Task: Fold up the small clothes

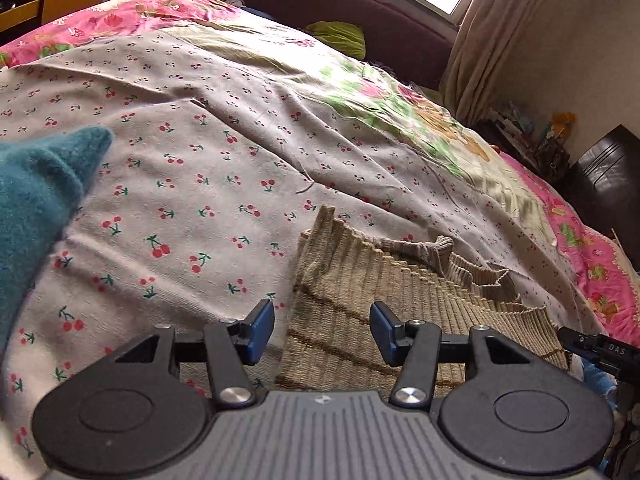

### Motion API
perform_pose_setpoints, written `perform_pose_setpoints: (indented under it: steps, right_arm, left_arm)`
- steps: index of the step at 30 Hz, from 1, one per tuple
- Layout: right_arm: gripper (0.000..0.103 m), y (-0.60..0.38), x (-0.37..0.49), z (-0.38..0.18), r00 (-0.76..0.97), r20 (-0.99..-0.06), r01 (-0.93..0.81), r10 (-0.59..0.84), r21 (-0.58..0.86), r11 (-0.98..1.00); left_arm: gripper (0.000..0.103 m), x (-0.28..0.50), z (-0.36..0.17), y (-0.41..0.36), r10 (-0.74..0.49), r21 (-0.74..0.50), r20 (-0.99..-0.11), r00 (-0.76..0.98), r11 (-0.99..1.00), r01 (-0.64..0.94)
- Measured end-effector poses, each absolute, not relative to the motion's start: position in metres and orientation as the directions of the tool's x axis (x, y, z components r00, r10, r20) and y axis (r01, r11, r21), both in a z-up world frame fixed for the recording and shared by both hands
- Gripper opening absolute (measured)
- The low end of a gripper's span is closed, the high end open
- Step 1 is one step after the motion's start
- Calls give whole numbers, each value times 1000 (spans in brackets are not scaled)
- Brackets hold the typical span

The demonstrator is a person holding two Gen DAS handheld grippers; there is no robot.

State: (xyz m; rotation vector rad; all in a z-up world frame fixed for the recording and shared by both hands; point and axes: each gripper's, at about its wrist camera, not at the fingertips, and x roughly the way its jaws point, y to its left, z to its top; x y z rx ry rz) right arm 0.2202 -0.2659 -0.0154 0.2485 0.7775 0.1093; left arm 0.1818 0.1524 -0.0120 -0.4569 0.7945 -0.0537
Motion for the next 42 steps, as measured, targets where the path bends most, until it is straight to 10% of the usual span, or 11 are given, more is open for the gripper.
perform_pose_setpoints:
  steps: [6, 11, 23, 30, 36, 42]
  right_arm:
    - [39, -262, 227, -31, 676, -710, -15, 198, 255, 967]
    - [15, -266, 225, -28, 674, -713, -9, 193, 253, 967]
    - [21, -261, 236, -31, 646, -723, -23, 243, 300, 954]
    - [6, -276, 219, -7, 709, -660, 13, 250, 367, 930]
    - [4, -302, 200, 15, 801, -557, 61, 218, 438, 897]
    - [4, -291, 211, -35, 703, -693, 123, 162, 342, 932]
  left_arm:
    - [72, 198, -22, 156, -198, -390, -692, 694, 912, -128]
    - [63, 210, -26, 150, -181, -375, -682, 709, 919, -126]
    - [59, 235, -28, 140, -198, -322, -720, 665, 944, -68]
    - [21, 227, -9, 141, -186, -320, -689, 701, 945, -63]
    - [18, 232, 16, 141, -195, -328, -620, 760, 944, -25]
    - [19, 232, -2, 141, -207, -338, -663, 720, 940, -41]
